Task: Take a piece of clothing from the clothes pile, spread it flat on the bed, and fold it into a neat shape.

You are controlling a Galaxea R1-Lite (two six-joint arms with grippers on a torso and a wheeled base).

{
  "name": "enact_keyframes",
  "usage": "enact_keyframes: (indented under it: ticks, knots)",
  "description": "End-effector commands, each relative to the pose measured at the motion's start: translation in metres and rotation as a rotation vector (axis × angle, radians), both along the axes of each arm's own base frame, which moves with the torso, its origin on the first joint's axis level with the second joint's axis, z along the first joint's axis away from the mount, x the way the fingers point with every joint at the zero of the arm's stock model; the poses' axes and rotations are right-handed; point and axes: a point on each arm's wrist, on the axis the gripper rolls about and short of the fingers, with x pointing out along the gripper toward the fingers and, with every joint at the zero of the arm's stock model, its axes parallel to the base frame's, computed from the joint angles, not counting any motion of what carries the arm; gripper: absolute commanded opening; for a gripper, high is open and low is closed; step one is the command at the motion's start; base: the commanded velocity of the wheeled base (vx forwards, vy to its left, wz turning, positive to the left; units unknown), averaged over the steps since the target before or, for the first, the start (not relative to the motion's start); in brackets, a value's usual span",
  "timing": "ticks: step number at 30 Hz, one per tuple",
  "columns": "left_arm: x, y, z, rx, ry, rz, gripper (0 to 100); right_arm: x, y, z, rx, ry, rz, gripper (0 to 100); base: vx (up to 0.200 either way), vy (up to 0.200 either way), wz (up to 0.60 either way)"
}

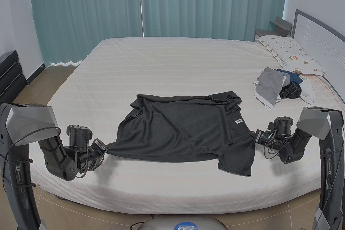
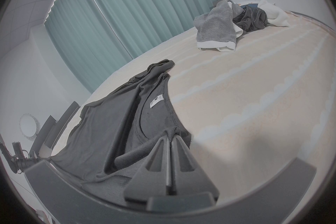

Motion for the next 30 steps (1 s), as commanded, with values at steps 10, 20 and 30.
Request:
enact_keyframes:
  ticks: [10,20,30]
  knots:
    - [0.0,0.0,-0.001,0.0,0.003,0.001,0,-0.019,-0.007,0.023,0.023,-0.047,0.015,100,0.0,0.0,0.0]
    - [0.0,0.0,-0.001,0.007,0.004,-0.003,0,-0.105,0.005,0.03,0.138,0.108,0.226,100,0.0,0.0,0.0]
    - [0.0,0.0,-0.002,0.009,0.005,-0.006,0,-0.128,0.022,0.007,0.148,0.23,0.285,100,0.0,0.0,0.0]
